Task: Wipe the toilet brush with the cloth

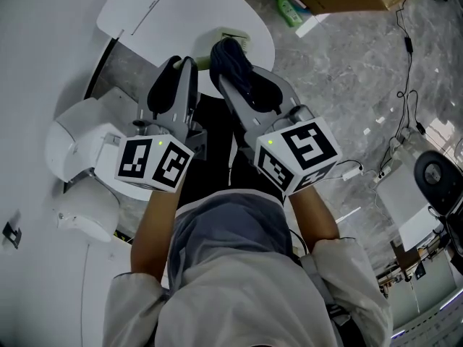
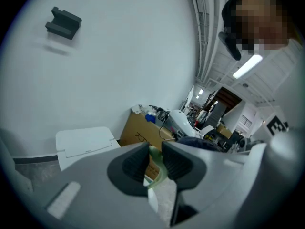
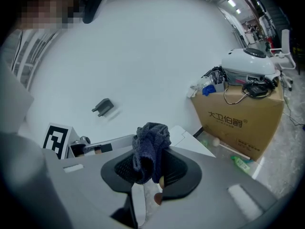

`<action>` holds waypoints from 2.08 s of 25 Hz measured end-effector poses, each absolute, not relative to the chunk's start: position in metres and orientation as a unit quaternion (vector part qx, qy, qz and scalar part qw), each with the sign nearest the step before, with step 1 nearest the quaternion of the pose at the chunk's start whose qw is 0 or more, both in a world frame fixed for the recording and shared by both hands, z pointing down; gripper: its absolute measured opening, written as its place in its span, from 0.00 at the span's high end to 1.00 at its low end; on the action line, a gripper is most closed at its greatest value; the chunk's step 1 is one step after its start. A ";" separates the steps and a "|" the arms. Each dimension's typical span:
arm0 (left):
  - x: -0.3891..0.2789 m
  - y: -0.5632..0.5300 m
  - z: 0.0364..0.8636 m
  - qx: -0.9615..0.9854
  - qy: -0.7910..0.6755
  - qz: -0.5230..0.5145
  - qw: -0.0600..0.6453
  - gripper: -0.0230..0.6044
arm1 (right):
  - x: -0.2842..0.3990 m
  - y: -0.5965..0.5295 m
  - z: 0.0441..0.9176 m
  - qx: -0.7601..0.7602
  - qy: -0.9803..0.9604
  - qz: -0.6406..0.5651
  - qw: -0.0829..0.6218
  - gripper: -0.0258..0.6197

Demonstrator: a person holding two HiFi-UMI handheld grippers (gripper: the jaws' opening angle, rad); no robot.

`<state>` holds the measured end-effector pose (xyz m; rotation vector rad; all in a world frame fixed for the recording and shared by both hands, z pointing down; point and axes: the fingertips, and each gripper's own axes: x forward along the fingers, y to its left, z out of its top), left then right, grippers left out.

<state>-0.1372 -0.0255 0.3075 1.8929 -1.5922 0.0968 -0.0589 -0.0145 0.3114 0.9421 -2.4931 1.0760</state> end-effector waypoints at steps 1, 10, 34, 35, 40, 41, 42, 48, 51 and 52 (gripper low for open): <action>-0.138 -0.026 0.308 0.723 -0.607 0.036 0.328 0.96 | -0.059 -0.015 0.313 0.326 -0.859 0.372 0.134 0.81; -0.136 -0.026 0.308 0.725 -0.604 0.035 0.329 0.96 | -0.052 -0.018 0.326 0.338 -0.849 0.382 0.135 0.81; -0.142 -0.025 0.314 0.723 -0.605 0.027 0.334 0.96 | -0.043 -0.025 0.371 0.354 -0.827 0.414 0.140 0.81; -0.142 -0.025 0.314 0.723 -0.605 0.027 0.334 0.96 | -0.043 -0.025 0.374 0.354 -0.826 0.415 0.141 0.81; -0.142 -0.025 0.314 0.724 -0.603 0.025 0.333 0.96 | -0.040 -0.026 0.386 0.359 -0.820 0.420 0.150 0.81; -0.142 -0.025 0.315 0.725 -0.603 0.025 0.333 0.96 | -0.040 -0.026 0.390 0.360 -0.819 0.421 0.152 0.81; -0.142 -0.025 0.315 0.725 -0.602 0.025 0.333 0.96 | -0.039 -0.026 0.393 0.361 -0.817 0.423 0.154 0.81; -0.142 -0.025 0.316 0.727 -0.601 0.023 0.331 0.96 | -0.037 -0.027 0.411 0.367 -0.808 0.432 0.164 0.81; -0.142 -0.025 0.315 0.728 -0.599 0.021 0.333 0.96 | -0.034 -0.027 0.419 0.369 -0.803 0.436 0.169 0.81; -0.141 -0.025 0.315 0.728 -0.599 0.020 0.334 0.96 | -0.034 -0.027 0.422 0.370 -0.801 0.438 0.171 0.81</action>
